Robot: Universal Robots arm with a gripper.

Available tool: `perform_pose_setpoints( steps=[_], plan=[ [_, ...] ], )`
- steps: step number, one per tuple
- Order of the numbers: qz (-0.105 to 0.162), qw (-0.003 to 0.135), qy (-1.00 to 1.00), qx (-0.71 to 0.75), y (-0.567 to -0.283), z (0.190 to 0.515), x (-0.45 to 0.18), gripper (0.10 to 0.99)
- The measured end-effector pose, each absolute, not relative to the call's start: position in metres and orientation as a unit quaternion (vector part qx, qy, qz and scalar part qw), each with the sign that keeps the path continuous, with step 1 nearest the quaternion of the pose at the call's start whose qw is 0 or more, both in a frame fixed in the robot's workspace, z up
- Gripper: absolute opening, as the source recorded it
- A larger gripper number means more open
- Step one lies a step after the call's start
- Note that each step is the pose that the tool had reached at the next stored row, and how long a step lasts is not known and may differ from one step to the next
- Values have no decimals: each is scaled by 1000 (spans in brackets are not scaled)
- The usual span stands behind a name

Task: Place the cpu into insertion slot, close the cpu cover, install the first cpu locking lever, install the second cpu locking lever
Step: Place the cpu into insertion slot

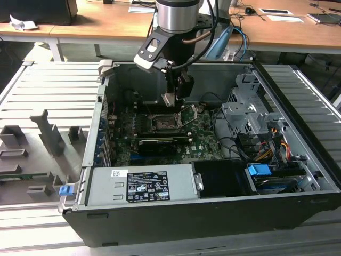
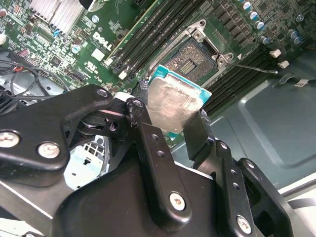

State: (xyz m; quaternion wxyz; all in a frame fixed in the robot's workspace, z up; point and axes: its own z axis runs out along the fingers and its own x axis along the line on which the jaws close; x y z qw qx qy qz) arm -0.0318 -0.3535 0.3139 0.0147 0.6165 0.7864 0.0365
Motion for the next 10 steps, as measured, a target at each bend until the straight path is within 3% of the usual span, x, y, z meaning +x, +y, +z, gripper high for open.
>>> perform_pose_setpoints(
  steps=[10],
  plan=[
    [36, 15, 784, 619, -354, 313, -32, 529]
  ],
)
